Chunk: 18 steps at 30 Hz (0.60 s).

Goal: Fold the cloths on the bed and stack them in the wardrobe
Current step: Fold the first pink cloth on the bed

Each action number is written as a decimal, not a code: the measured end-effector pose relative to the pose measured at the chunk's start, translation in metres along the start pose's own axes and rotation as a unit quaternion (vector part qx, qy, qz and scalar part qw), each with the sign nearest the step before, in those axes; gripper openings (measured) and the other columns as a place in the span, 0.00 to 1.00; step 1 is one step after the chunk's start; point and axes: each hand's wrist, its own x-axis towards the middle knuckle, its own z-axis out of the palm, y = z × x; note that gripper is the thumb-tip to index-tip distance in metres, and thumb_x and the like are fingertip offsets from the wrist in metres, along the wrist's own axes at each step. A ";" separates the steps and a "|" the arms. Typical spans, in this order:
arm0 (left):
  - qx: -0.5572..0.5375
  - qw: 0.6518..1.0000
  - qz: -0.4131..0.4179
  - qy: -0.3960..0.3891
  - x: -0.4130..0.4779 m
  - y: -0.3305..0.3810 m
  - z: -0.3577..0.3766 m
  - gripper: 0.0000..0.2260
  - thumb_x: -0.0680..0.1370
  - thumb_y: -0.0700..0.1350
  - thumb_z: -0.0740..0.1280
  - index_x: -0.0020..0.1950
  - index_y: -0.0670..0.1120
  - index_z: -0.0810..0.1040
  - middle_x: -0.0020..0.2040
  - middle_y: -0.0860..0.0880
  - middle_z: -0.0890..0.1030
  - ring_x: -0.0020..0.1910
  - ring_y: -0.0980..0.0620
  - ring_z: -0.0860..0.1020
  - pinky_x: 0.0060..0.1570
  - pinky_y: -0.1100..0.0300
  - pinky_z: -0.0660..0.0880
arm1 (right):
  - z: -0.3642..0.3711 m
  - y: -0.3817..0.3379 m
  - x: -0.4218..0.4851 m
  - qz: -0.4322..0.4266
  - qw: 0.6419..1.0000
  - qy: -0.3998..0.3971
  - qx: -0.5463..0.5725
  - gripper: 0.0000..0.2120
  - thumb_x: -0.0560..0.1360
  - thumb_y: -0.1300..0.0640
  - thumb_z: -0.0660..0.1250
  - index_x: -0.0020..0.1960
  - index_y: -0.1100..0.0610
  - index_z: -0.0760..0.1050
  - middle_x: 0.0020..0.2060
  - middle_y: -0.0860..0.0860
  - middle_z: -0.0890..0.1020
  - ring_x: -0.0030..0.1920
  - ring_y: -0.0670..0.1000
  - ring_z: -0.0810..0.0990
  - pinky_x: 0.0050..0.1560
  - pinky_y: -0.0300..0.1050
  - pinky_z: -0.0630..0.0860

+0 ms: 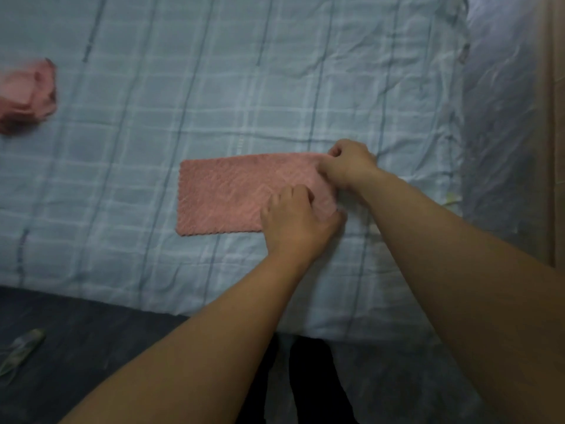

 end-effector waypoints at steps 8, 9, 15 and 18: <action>0.007 0.997 -0.052 0.051 0.005 0.008 0.025 0.30 0.65 0.71 0.71 0.52 0.49 0.74 0.52 0.49 0.78 0.55 0.45 0.75 0.56 0.47 0.67 | -0.008 0.003 -0.003 0.020 0.986 -0.009 0.164 0.10 0.68 0.60 0.75 0.36 0.53 0.74 0.31 0.53 0.79 0.33 0.52 0.77 0.33 0.43 0.72; -0.006 0.997 -0.047 0.058 0.005 0.007 0.025 0.27 0.66 0.67 0.71 0.52 0.48 0.74 0.51 0.49 0.78 0.54 0.45 0.75 0.55 0.48 0.67 | -0.008 0.000 -0.005 0.014 0.985 -0.004 0.171 0.09 0.68 0.61 0.74 0.38 0.53 0.74 0.32 0.53 0.80 0.33 0.52 0.78 0.33 0.44 0.74; -0.174 0.983 0.000 0.064 -0.005 -0.013 0.003 0.10 0.70 0.50 0.68 0.45 0.47 0.71 0.42 0.50 0.75 0.43 0.46 0.73 0.48 0.45 0.73 | -0.011 -0.031 -0.028 -0.035 0.979 -0.052 0.195 0.14 0.72 0.64 0.67 0.54 0.51 0.83 0.32 0.49 0.77 0.27 0.46 0.72 0.28 0.39 0.68; -0.233 0.971 -0.003 0.049 -0.010 -0.022 -0.008 0.09 0.71 0.48 0.68 0.45 0.46 0.72 0.40 0.50 0.75 0.40 0.47 0.74 0.42 0.45 0.75 | -0.008 -0.048 -0.034 -0.059 0.973 -0.077 0.208 0.09 0.73 0.64 0.67 0.44 0.54 0.83 0.28 0.52 0.74 0.27 0.48 0.68 0.30 0.42 0.63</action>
